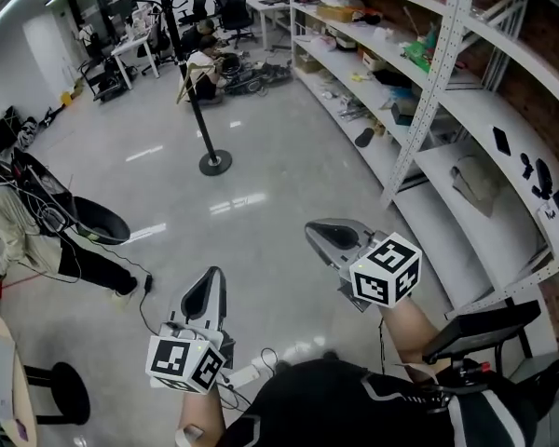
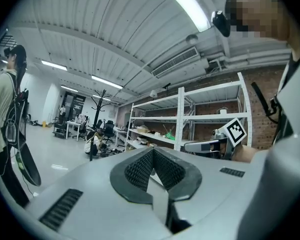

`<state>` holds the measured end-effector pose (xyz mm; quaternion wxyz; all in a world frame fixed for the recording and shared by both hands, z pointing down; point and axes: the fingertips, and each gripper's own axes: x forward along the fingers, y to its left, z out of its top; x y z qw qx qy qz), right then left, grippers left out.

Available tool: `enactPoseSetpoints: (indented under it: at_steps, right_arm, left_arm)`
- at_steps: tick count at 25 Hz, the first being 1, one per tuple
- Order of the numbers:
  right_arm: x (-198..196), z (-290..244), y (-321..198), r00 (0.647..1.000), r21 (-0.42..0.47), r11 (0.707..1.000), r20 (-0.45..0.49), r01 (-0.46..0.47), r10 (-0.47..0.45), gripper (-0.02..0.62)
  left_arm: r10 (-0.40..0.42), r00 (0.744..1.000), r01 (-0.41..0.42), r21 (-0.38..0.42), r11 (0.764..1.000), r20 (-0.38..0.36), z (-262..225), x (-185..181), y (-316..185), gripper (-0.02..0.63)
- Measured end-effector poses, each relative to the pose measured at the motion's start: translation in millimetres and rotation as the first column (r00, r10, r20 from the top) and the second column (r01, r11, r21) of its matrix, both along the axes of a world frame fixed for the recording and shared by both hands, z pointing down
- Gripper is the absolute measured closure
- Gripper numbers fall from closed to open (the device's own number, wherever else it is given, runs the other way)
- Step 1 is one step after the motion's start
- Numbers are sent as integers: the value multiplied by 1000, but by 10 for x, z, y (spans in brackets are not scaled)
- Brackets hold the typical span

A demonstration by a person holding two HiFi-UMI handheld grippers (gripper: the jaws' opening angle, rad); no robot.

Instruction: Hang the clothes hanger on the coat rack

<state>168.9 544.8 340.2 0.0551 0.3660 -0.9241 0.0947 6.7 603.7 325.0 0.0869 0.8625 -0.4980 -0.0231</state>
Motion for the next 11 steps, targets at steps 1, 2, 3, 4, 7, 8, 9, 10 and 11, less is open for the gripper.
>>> enactPoseSetpoints:
  at_steps: [1,2,3,4,7,8,9,10,11]
  right_arm:
    - [-54,-73,57,1000,-3,1000,-4,3,-3,589]
    - [-95,-99,99,1000,-9,1000,-5,10,-10,588]
    - [-98,-71,116,1000,-14,1000,-4,19,-19,589]
    - [-57,-4,103,1000,-15,1000,-4,27,-28,588]
    - [154,170,-4,999,-4,999,-16,32,-32,589]
    - [193,180,-23,999,0,1000,-20,30,-30,589]
    - [213,173,-31,999,6,1000,-23,29,-29,589]
    - [224,159,-34,999,11,1000,-25,28,-27,589]
    - [234,145,-36,999,17,999,-28,27,-26,588]
  left_arm:
    - [-5,1000,5,-11,1000,-13,-60,-56,47,604]
    - [-15,1000,14,-34,999,-23,-61,-96,81,604]
    - [-23,999,22,-61,998,-27,2,-91,92,604]
    - [-28,999,26,-84,996,-25,101,-36,78,604]
    - [-18,1000,16,-92,996,-13,294,207,-23,604]
    - [-10,1000,9,-86,996,-13,301,251,-38,604]
    - [-3,1000,2,-80,997,-14,295,270,-39,604]
    - [3,1000,-4,-75,997,-14,282,276,-32,604]
    - [9,1000,-10,-70,997,-13,266,276,-21,604]
